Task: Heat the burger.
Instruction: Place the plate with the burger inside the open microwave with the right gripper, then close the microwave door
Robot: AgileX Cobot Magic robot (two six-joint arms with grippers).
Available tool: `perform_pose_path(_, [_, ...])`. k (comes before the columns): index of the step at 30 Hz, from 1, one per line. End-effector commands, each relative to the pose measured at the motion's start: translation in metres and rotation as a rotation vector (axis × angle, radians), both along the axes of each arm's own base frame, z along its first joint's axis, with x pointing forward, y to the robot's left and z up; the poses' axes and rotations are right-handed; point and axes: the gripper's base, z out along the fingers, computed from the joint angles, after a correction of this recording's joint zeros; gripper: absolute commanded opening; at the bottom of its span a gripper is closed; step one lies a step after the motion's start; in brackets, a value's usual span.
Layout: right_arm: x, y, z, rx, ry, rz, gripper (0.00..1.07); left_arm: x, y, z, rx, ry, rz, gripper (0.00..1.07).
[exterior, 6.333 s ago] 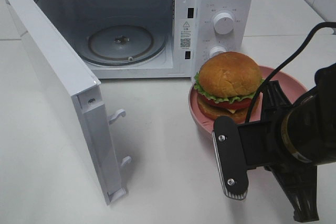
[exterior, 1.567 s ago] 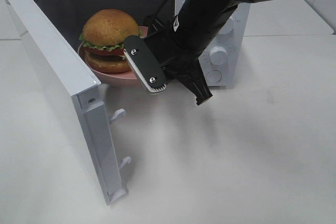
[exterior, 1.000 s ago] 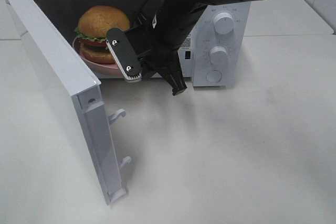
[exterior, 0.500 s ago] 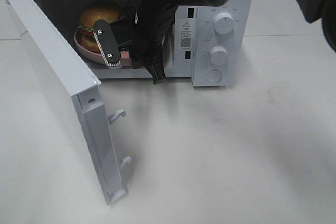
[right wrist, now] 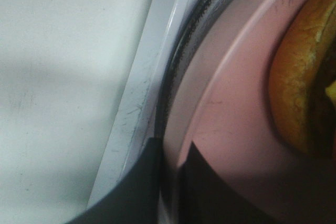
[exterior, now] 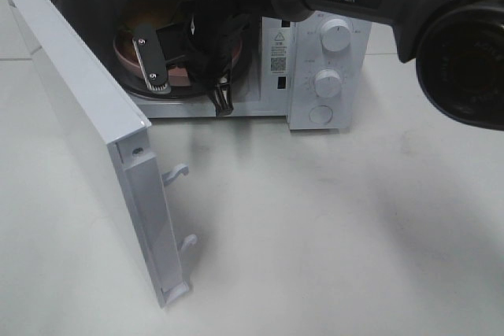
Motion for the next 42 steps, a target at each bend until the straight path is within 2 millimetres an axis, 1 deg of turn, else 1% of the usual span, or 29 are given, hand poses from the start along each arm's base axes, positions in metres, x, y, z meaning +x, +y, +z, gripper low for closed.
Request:
perform_pose_path(1, [0.006, 0.004, 0.014, 0.049, -0.079, 0.007, 0.04, -0.002, 0.0, 0.001, -0.009, -0.028, 0.003, 1.0])
perform_pose_path(5, [0.01, 0.007, 0.009, 0.059, -0.102, 0.018, 0.06, -0.002, 0.0, 0.001, -0.009, -0.028, 0.003, 1.0])
perform_pose_path(11, [0.012, 0.01, 0.008, 0.076, -0.126, 0.03, 0.1, -0.002, 0.0, 0.001, -0.009, -0.028, 0.003, 1.0])
perform_pose_path(13, [0.012, 0.01, 0.009, 0.085, -0.134, 0.033, 0.2, -0.002, 0.0, 0.001, -0.009, -0.028, 0.003, 1.0])
perform_pose_path(14, [0.012, 0.01, 0.009, 0.085, -0.134, 0.033, 0.2, -0.002, 0.0, 0.001, -0.009, -0.028, 0.003, 1.0])
perform_pose_path(15, [0.012, 0.01, 0.009, 0.086, -0.134, 0.032, 0.23, -0.002, 0.0, 0.001, -0.009, -0.028, 0.003, 1.0])
perform_pose_path(16, [0.012, 0.01, 0.009, 0.086, -0.13, 0.03, 0.3, -0.002, 0.0, 0.001, -0.009, -0.028, 0.003, 1.0])
perform_pose_path(17, [0.012, 0.01, 0.009, 0.086, -0.13, 0.03, 0.3, -0.002, 0.0, 0.001, -0.009, -0.028, 0.003, 1.0])
perform_pose_path(18, [0.011, 0.01, 0.008, 0.09, -0.118, 0.025, 0.37, -0.002, 0.0, 0.001, -0.009, -0.028, 0.003, 1.0])
perform_pose_path(19, [0.011, 0.01, 0.008, 0.09, -0.118, 0.025, 0.37, -0.002, 0.0, 0.001, -0.009, -0.028, 0.003, 1.0])
perform_pose_path(21, [0.01, 0.01, 0.004, 0.096, -0.1, 0.019, 0.46, -0.002, 0.0, 0.001, -0.009, -0.028, 0.003, 1.0])
perform_pose_path(22, [0.01, 0.01, 0.004, 0.096, -0.1, 0.019, 0.46, -0.002, 0.0, 0.001, -0.009, -0.028, 0.003, 1.0])
perform_pose_path(23, [0.007, 0.009, 0.004, 0.094, -0.092, 0.018, 0.5, -0.002, 0.0, 0.001, -0.009, -0.028, 0.003, 1.0])
perform_pose_path(24, [0.007, 0.009, 0.004, 0.094, -0.092, 0.018, 0.5, -0.002, 0.0, 0.001, -0.009, -0.028, 0.003, 1.0])
perform_pose_path(25, [0.004, 0.006, 0.007, 0.095, -0.092, 0.021, 0.53, -0.002, 0.0, 0.001, -0.009, -0.028, 0.003, 1.0])
perform_pose_path(27, [0.003, 0.006, 0.008, 0.098, -0.095, 0.023, 0.54, -0.002, 0.0, 0.001, -0.01, -0.028, 0.003, 1.0])
perform_pose_path(28, [0.0, 0.003, 0.01, 0.1, -0.096, 0.025, 0.56, -0.002, 0.0, 0.001, -0.009, -0.028, 0.003, 1.0])
perform_pose_path(31, [-0.006, -0.001, 0.015, 0.104, -0.099, 0.028, 0.57, -0.002, 0.0, 0.001, -0.009, -0.028, 0.003, 1.0])
perform_pose_path(37, [-0.016, -0.009, 0.02, 0.101, -0.091, 0.031, 0.57, -0.002, 0.0, 0.001, -0.009, -0.028, 0.003, 1.0])
perform_pose_path(42, [-0.031, -0.021, 0.029, 0.095, -0.091, 0.038, 0.57, -0.002, 0.0, 0.001, -0.009, -0.028, 0.003, 1.0])
